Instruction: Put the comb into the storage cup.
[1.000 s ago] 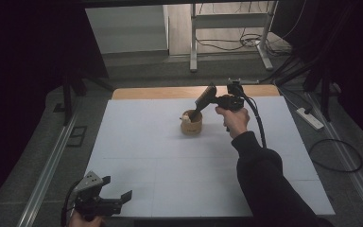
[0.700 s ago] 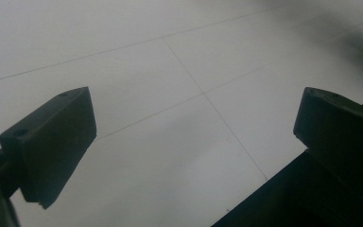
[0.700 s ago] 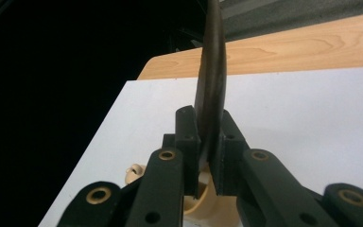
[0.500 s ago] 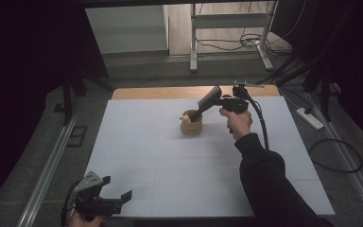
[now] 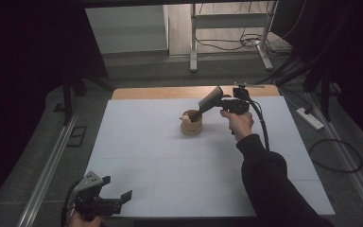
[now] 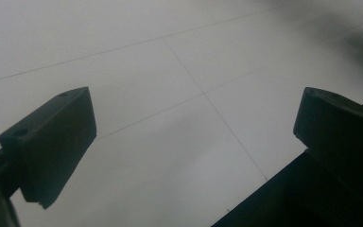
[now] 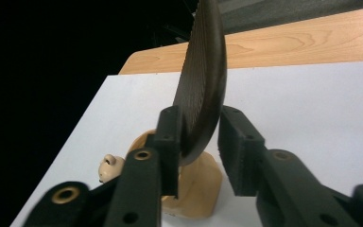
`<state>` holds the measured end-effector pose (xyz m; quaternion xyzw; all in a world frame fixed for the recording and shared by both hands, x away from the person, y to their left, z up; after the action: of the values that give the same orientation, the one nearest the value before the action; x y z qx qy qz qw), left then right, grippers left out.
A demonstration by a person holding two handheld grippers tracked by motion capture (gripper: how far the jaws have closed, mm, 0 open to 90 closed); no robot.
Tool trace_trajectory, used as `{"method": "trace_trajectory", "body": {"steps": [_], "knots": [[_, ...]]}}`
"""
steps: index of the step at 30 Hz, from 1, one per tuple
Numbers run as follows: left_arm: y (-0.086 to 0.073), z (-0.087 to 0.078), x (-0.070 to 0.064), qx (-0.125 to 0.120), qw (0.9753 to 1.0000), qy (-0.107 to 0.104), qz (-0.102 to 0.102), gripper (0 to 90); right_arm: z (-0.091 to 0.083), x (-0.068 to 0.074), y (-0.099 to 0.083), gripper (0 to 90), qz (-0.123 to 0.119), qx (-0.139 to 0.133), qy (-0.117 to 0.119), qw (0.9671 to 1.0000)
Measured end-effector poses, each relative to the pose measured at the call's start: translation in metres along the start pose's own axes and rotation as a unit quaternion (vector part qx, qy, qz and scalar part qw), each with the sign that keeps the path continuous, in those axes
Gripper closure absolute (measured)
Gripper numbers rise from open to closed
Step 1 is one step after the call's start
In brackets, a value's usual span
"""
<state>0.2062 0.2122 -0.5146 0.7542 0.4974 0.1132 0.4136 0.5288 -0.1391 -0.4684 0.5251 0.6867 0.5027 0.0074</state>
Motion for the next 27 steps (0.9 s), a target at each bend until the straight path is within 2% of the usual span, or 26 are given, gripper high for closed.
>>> {"method": "trace_trajectory", "body": {"steps": [6,12,15,20,27], "knots": [[0.0,0.0,0.0,0.0,1.0,0.0,0.0,0.7,-0.002,0.003,0.001,57.2,-0.015,0.0,-0.001,0.9999],[0.0,0.0,0.0,0.0,1.0,0.0,0.0,0.7,-0.006,0.002,0.001,48.2,-0.031,0.007,-0.02,0.9993],[0.0,0.0,0.0,0.0,1.0,0.0,0.0,0.7,-0.008,0.002,0.0,45.1,-0.048,0.015,-0.031,0.9983],[0.0,0.0,0.0,0.0,1.0,0.0,0.001,0.7,-0.012,0.006,0.0,39.3,-0.068,0.021,-0.033,0.9969],[0.0,0.0,0.0,0.0,1.0,0.0,0.001,0.7,-0.014,0.01,-0.005,27.6,-0.096,0.044,-0.048,0.9932]]}}
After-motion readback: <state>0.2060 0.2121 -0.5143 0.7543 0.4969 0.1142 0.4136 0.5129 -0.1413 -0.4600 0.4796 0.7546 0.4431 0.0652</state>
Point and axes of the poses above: each handheld gripper's, and its own axes: z roughly forward along the jaws, y roughly out of its top, x roughly to its left, the point moved 6 cm from there along z, roughly forward along the jaws
